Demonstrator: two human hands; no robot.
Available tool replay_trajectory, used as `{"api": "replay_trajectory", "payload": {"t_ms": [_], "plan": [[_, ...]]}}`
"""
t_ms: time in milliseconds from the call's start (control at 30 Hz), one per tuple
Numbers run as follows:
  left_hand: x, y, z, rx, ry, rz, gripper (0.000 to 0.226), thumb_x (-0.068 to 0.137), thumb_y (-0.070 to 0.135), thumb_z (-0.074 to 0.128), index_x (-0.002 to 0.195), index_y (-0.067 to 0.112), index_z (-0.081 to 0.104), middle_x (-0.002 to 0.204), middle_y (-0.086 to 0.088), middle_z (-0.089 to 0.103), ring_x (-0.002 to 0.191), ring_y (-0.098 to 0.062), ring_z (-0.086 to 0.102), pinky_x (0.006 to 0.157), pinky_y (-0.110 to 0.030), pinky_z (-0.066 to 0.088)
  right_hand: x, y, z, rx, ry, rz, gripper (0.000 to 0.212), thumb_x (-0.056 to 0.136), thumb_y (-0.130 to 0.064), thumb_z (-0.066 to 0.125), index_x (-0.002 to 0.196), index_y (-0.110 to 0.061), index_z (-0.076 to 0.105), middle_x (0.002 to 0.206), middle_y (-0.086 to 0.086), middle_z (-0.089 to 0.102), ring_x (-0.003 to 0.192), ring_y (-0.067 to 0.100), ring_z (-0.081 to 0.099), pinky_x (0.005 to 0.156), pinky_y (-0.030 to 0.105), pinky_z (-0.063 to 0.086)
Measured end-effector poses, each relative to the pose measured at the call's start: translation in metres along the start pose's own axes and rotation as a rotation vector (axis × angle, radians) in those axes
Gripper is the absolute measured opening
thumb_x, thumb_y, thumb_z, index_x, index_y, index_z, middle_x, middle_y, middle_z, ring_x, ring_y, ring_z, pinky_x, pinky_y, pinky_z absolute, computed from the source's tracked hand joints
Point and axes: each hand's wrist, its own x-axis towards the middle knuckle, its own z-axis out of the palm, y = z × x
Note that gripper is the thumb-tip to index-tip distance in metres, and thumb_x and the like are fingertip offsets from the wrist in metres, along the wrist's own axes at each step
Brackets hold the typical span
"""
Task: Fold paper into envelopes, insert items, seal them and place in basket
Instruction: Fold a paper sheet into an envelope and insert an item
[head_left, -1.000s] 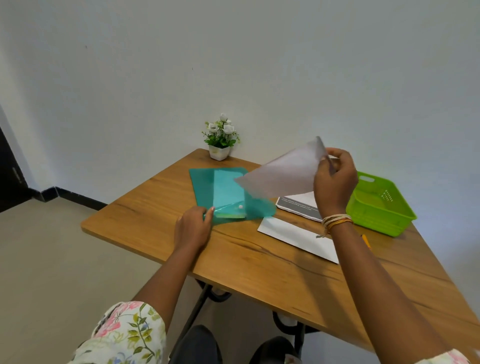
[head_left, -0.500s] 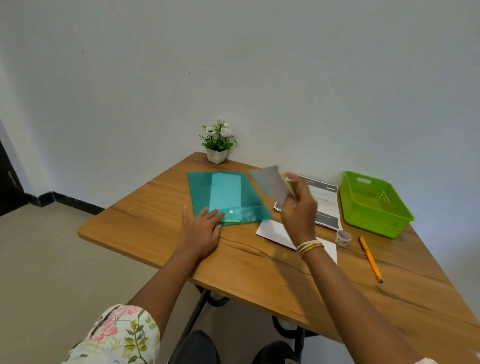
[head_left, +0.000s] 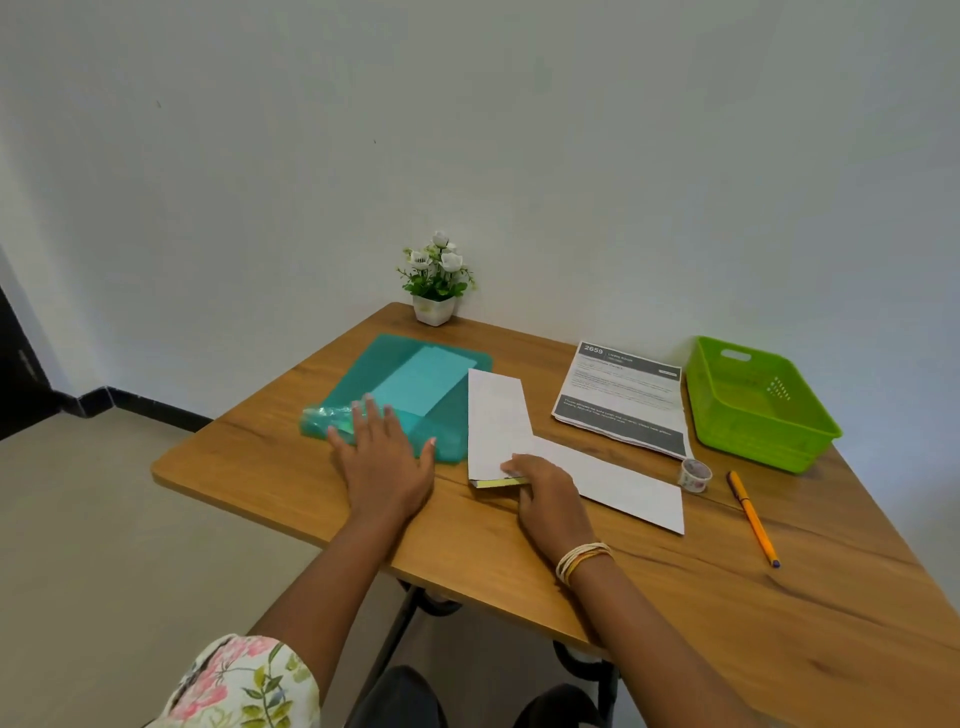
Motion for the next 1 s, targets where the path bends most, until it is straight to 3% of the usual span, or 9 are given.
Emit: {"api": "replay_trajectory", "payload": {"t_ms": [67, 133, 267, 433, 567, 700, 767, 833, 1000], "plan": [[0.004, 0.001, 0.003, -0.093, -0.069, 0.315, 0.063, 0.099, 0.049, 0.031, 0.153, 0.022, 0.016, 0.162, -0.001, 0.005, 0.149, -0.021, 0.005, 0.115, -0.055, -0.001, 0.002, 0.0, 0.001, -0.019, -0.014, -0.013, 0.034, 0.093, -0.007, 0.052, 0.124, -0.017, 0.062, 0.132, 0.004, 0.059, 0.124, 0.018, 0.052, 0.105, 0.023, 0.036], [0.008, 0.003, 0.005, -0.155, -0.219, 0.454, 0.052, 0.101, 0.045, 0.03, 0.151, 0.032, 0.024, 0.161, 0.008, 0.009, 0.149, -0.014, 0.007, 0.116, -0.054, 0.003, 0.004, 0.0, 0.002, -0.034, -0.024, -0.02, 0.033, 0.093, -0.008, 0.051, 0.124, -0.017, 0.062, 0.131, 0.004, 0.06, 0.122, 0.019, 0.053, 0.104, 0.024, 0.037], [0.008, -0.001, 0.008, -0.149, -0.204, 0.341, 0.047, 0.101, 0.047, 0.027, 0.143, 0.033, 0.041, 0.157, 0.008, 0.029, 0.147, -0.012, 0.013, 0.116, -0.055, 0.005, 0.007, 0.005, 0.003, -0.055, -0.037, 0.012, 0.033, 0.094, -0.009, 0.049, 0.124, -0.018, 0.061, 0.13, 0.004, 0.06, 0.12, 0.021, 0.054, 0.102, 0.029, 0.041], [0.007, -0.001, 0.006, -0.084, -0.186, 0.233, 0.055, 0.099, 0.053, 0.024, 0.147, 0.026, 0.036, 0.158, 0.001, 0.024, 0.148, -0.019, 0.011, 0.115, -0.057, 0.004, 0.009, 0.015, 0.0, -0.081, -0.019, 0.077, 0.033, 0.094, -0.01, 0.05, 0.124, -0.019, 0.061, 0.128, 0.004, 0.061, 0.116, 0.021, 0.056, 0.1, 0.032, 0.044], [0.006, 0.002, 0.004, -0.053, -0.132, 0.325, 0.059, 0.099, 0.053, 0.023, 0.15, 0.024, 0.028, 0.162, -0.001, 0.012, 0.149, -0.018, 0.006, 0.115, -0.053, -0.007, 0.008, 0.012, -0.003, -0.1, -0.038, 0.03, 0.037, 0.096, -0.009, 0.047, 0.129, -0.02, 0.057, 0.132, 0.004, 0.058, 0.122, 0.022, 0.052, 0.103, 0.032, 0.041], [-0.005, 0.016, 0.002, -0.326, 0.011, 0.492, 0.051, 0.098, 0.041, 0.026, 0.136, 0.021, 0.051, 0.153, 0.001, 0.037, 0.143, -0.015, 0.029, 0.117, -0.046, 0.016, 0.005, -0.004, 0.002, -0.069, -0.058, -0.114, 0.037, 0.094, -0.009, 0.047, 0.127, -0.022, 0.059, 0.135, 0.002, 0.057, 0.13, 0.02, 0.046, 0.109, 0.034, 0.033], [-0.013, 0.026, 0.002, -0.503, -0.062, 0.495, 0.038, 0.1, 0.032, 0.038, 0.131, 0.02, 0.057, 0.148, 0.003, 0.044, 0.134, -0.015, 0.043, 0.111, -0.039, 0.033, 0.003, -0.008, 0.005, -0.073, -0.117, -0.145, 0.038, 0.092, -0.012, 0.049, 0.127, -0.024, 0.059, 0.137, 0.0, 0.056, 0.134, 0.018, 0.042, 0.112, 0.034, 0.029], [-0.019, 0.035, 0.002, -0.608, -0.121, 0.467, 0.034, 0.1, 0.029, 0.044, 0.129, 0.021, 0.06, 0.144, 0.004, 0.049, 0.13, -0.014, 0.048, 0.106, -0.034, 0.039, 0.001, -0.006, 0.005, -0.03, -0.164, -0.129, 0.043, 0.088, -0.015, 0.052, 0.13, -0.025, 0.056, 0.136, -0.001, 0.056, 0.13, 0.017, 0.044, 0.111, 0.036, 0.033], [-0.023, 0.039, -0.001, -0.383, -0.305, 0.45, 0.049, 0.094, 0.044, 0.052, 0.14, 0.028, 0.048, 0.153, 0.009, 0.035, 0.138, -0.014, 0.035, 0.112, -0.038, 0.034, 0.011, 0.019, -0.027, 0.197, 0.008, 0.207, 0.037, 0.088, -0.014, 0.055, 0.125, -0.016, 0.06, 0.13, 0.006, 0.059, 0.118, 0.022, 0.053, 0.101, 0.029, 0.042]]}}
